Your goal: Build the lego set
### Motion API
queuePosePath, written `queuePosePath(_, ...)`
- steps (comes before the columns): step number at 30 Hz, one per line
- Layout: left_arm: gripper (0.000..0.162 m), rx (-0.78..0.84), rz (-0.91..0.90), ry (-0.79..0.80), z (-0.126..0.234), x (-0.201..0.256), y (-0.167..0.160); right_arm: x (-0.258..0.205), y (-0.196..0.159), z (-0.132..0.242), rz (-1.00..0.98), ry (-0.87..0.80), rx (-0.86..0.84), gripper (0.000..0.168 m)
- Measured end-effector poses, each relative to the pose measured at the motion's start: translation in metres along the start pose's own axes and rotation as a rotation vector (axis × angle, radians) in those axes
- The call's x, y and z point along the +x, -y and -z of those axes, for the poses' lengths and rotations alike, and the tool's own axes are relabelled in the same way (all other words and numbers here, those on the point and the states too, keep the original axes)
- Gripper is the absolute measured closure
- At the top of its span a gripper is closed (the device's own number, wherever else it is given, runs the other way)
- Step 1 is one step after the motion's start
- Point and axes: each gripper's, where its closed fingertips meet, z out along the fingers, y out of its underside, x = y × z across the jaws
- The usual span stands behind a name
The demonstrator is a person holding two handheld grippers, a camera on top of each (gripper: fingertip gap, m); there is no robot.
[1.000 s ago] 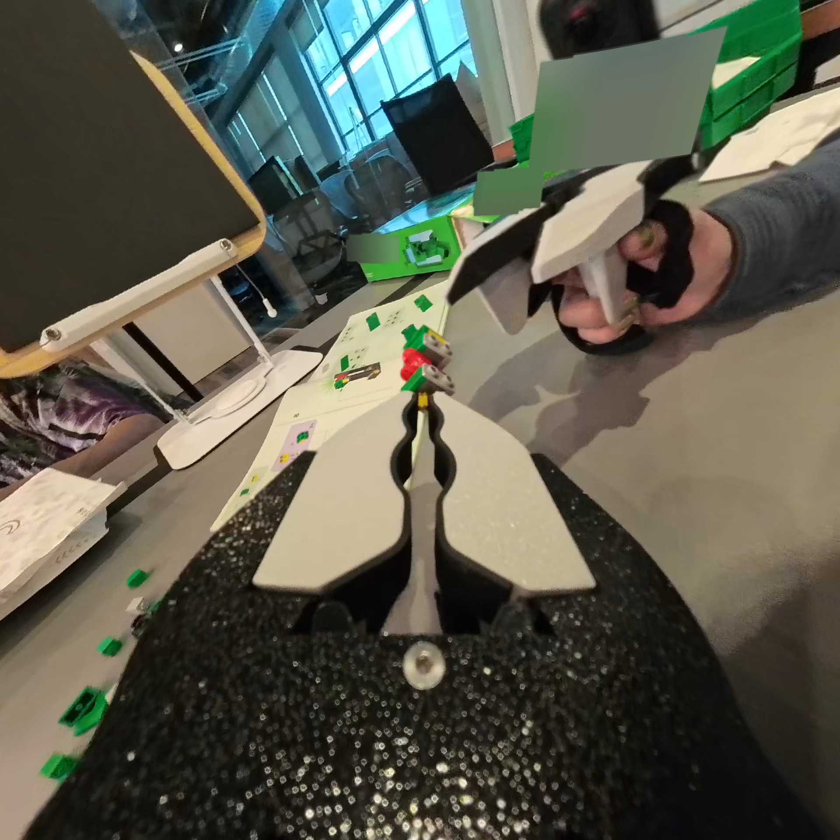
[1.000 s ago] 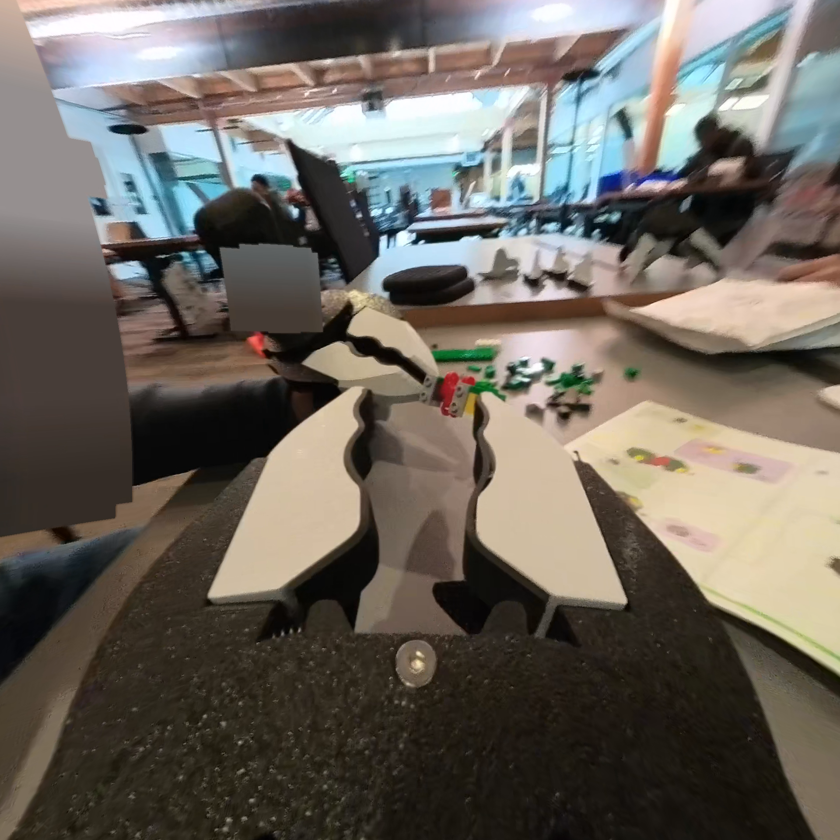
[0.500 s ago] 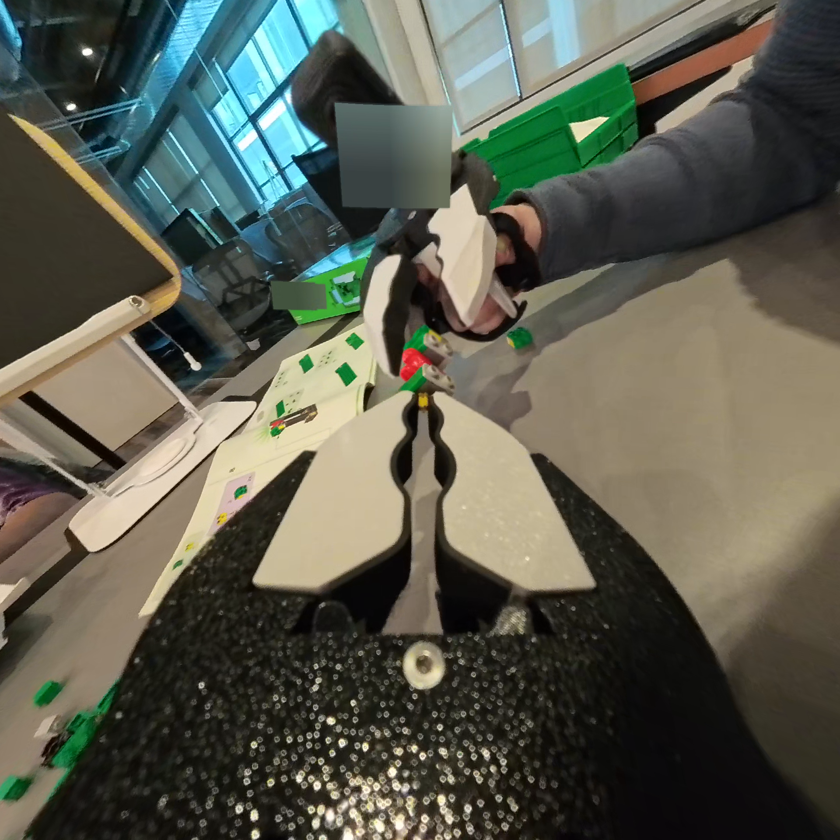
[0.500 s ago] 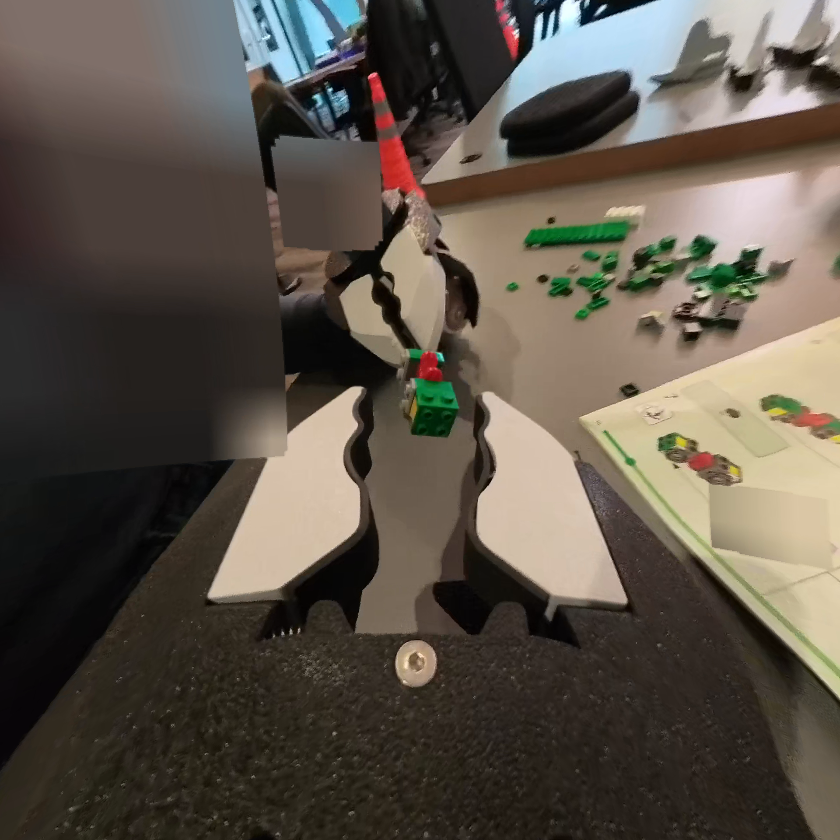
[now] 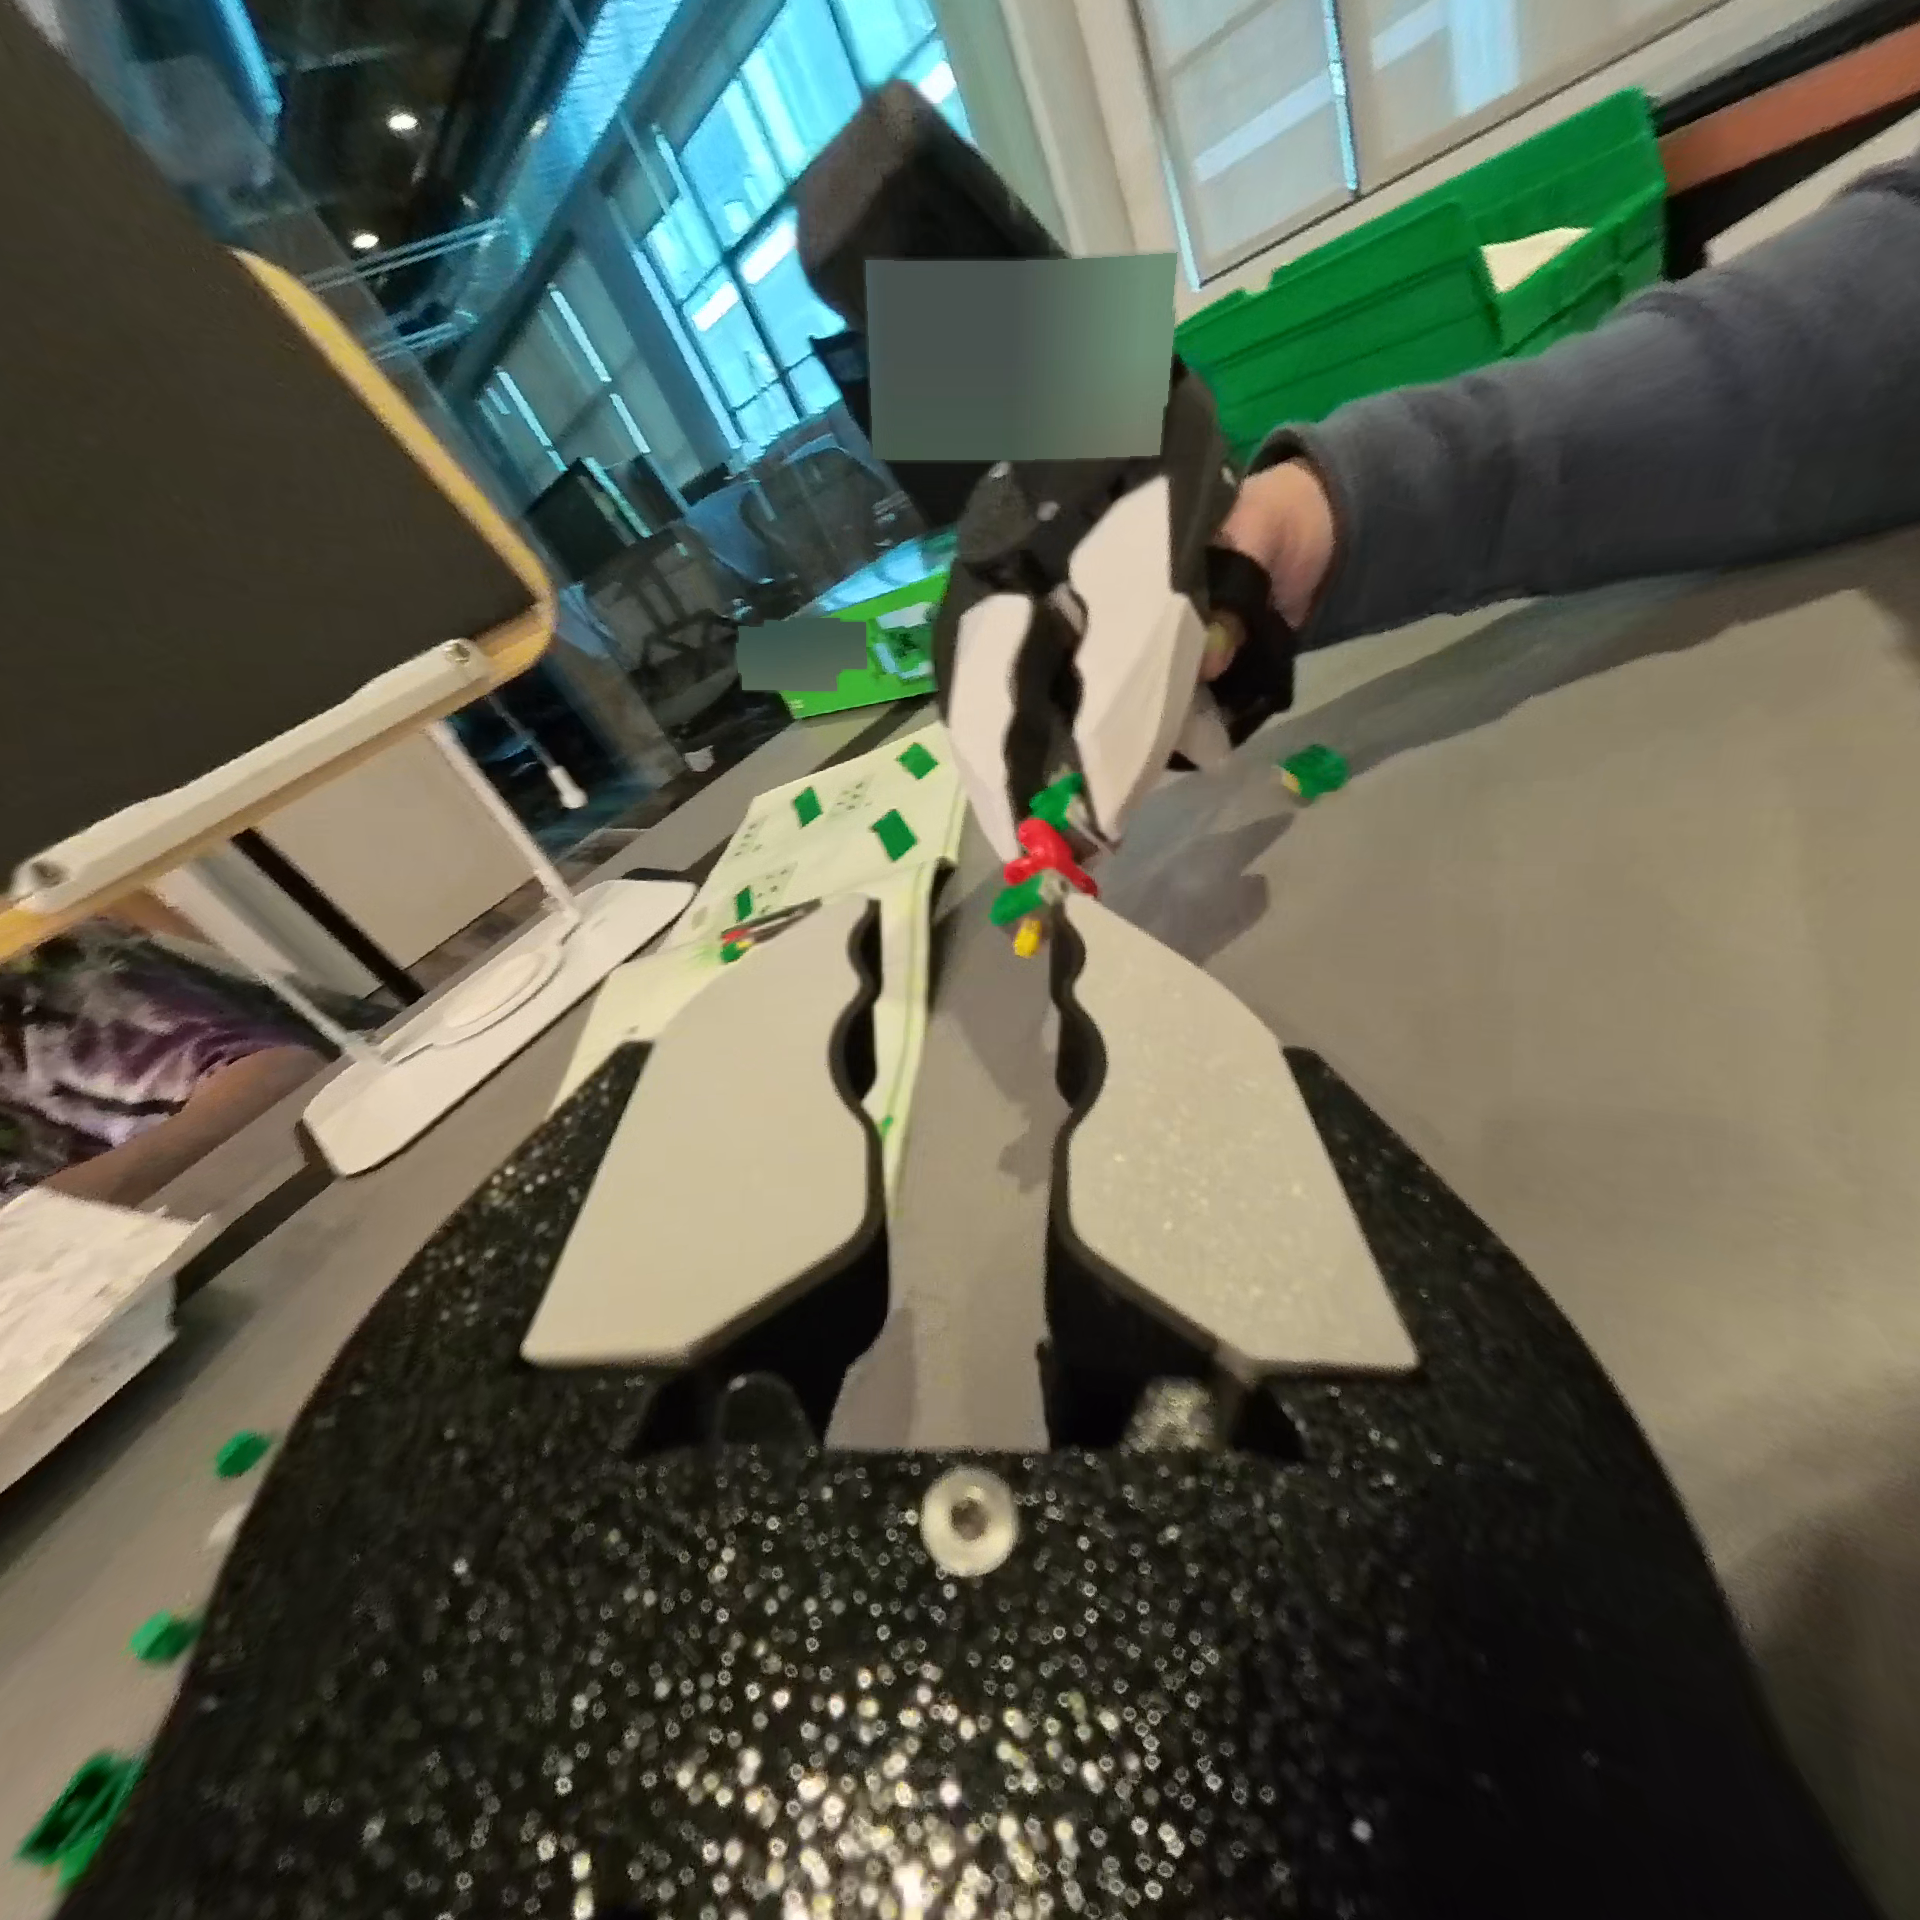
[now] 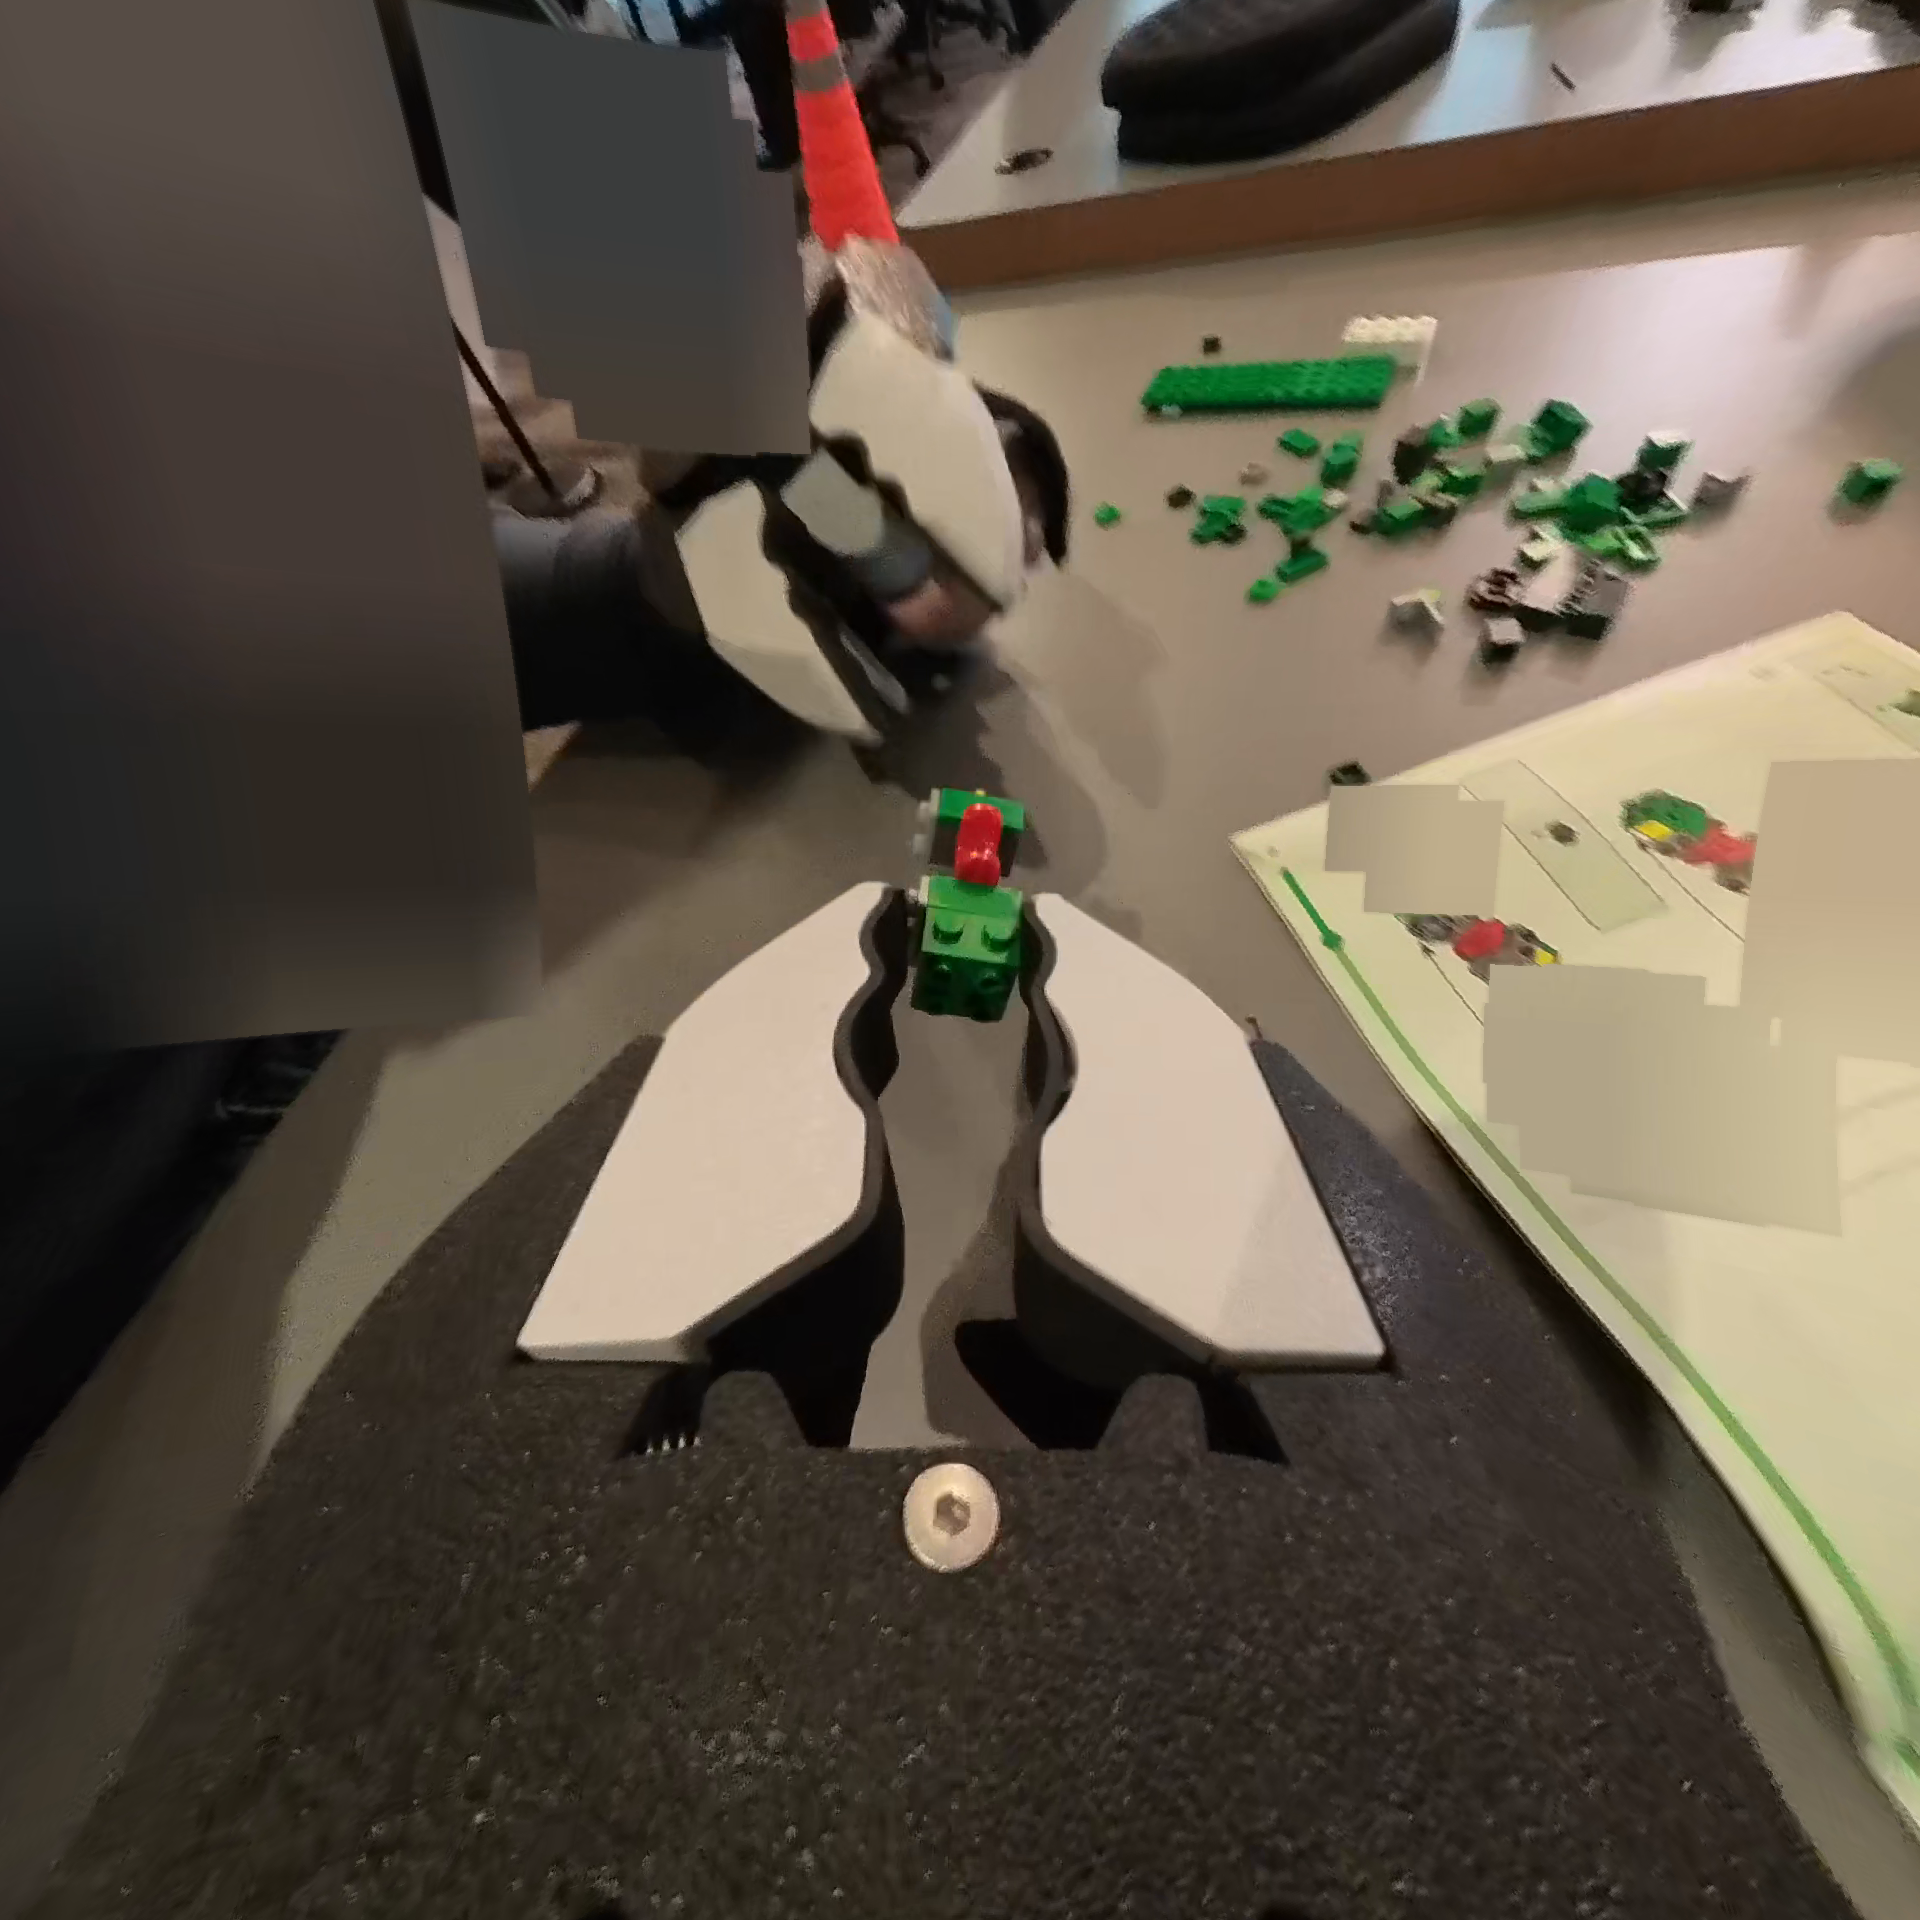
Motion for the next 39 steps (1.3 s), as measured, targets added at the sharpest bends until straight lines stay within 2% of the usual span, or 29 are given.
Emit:
queuePosePath(7,0.133,-0.001,0.026,0.124,0.006,-0.021,-0.002,0.034,-0.047,0.012,0.084,-0.159,-0.247,0.148)
queuePosePath(16,0.134,0.003,0.056,0.133,0.007,-0.024,-0.003,0.038,-0.07,0.014,0.17,-0.157,-0.343,0.146)
queuePosePath(18,0.134,0.007,0.064,0.133,0.007,-0.025,-0.003,0.039,-0.073,0.015,0.149,-0.156,-0.352,0.132)
queuePosePath(21,0.134,0.017,0.072,0.138,0.008,-0.026,-0.001,0.038,-0.07,0.03,0.122,-0.178,-0.371,0.128)
queuePosePath(24,0.134,0.026,0.082,0.137,0.008,-0.026,0.0,0.028,-0.072,0.065,0.008,-0.271,-0.409,0.129)
queuePosePath(27,0.134,0.039,0.085,0.143,0.009,-0.026,0.002,0.012,-0.085,0.096,-0.086,-0.439,-0.418,0.133)
queuePosePath(32,0.134,0.046,0.093,0.13,0.008,-0.024,0.004,-0.016,-0.11,0.106,-0.197,-0.595,-0.388,0.138)
queuePosePath(35,0.134,0.045,0.089,0.125,0.008,-0.022,0.004,-0.022,-0.122,0.103,-0.108,-0.628,-0.436,0.135)
queuePosePath(39,0.134,0.053,0.099,0.106,0.008,-0.02,0.005,-0.021,-0.121,0.099,0.075,-0.546,-0.477,0.132)
